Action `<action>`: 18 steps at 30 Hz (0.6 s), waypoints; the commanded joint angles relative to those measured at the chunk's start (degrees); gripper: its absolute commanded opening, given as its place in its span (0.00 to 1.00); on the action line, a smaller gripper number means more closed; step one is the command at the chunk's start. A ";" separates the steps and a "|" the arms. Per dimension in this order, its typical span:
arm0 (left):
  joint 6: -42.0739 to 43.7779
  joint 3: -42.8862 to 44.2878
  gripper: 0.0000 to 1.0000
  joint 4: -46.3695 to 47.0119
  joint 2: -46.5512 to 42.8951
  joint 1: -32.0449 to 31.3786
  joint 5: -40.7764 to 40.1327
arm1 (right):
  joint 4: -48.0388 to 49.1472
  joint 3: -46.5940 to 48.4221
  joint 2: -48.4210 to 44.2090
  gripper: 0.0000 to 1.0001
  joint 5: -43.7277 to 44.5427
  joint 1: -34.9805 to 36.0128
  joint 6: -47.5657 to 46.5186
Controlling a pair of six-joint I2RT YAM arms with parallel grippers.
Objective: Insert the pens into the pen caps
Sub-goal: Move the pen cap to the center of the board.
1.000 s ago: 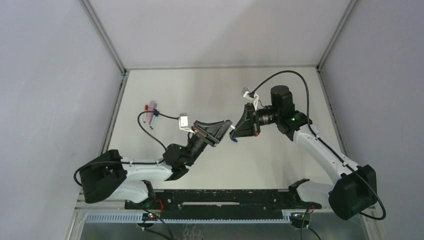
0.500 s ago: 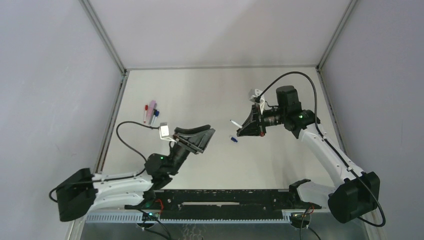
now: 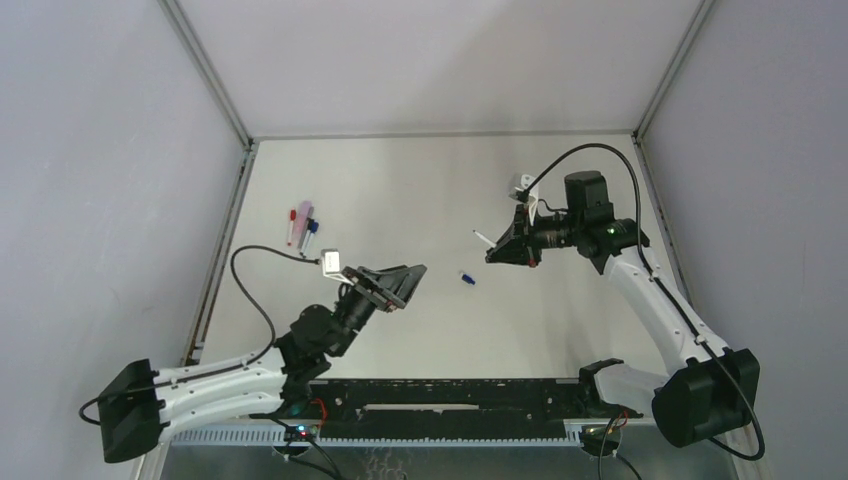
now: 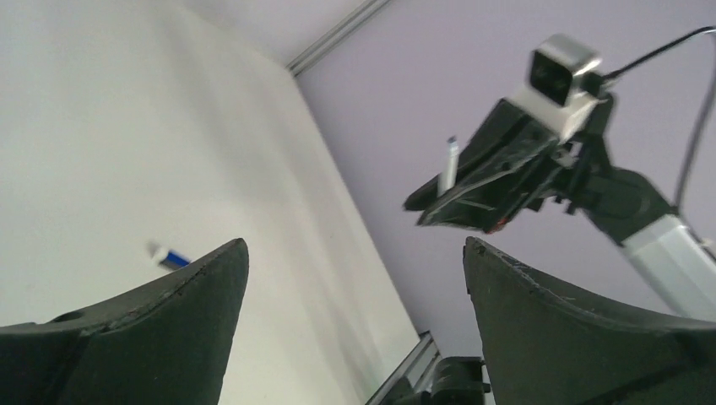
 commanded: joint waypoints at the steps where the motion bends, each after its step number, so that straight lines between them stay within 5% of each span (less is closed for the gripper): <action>1: -8.38 1.37 1.00 -3.73 5.41 1.36 -1.00 | 0.07 2.03 0.24 0.00 1.30 -1.09 -1.34; 3: -11.34 3.70 0.99 -5.47 9.04 1.97 -0.58 | 0.19 2.03 0.50 0.00 1.84 -1.35 -1.16; 8: -19.85 12.67 0.72 -16.26 20.22 4.48 2.09 | 0.34 2.03 0.41 0.00 2.98 -1.88 -0.93; 14: -25.92 30.16 0.36 -40.25 36.28 6.47 5.11 | 0.44 1.97 0.06 0.00 5.07 -2.13 -1.25; 18: -28.87 43.05 0.32 -54.81 46.35 6.56 5.50 | 0.59 2.03 -0.35 0.00 6.58 -2.48 -1.11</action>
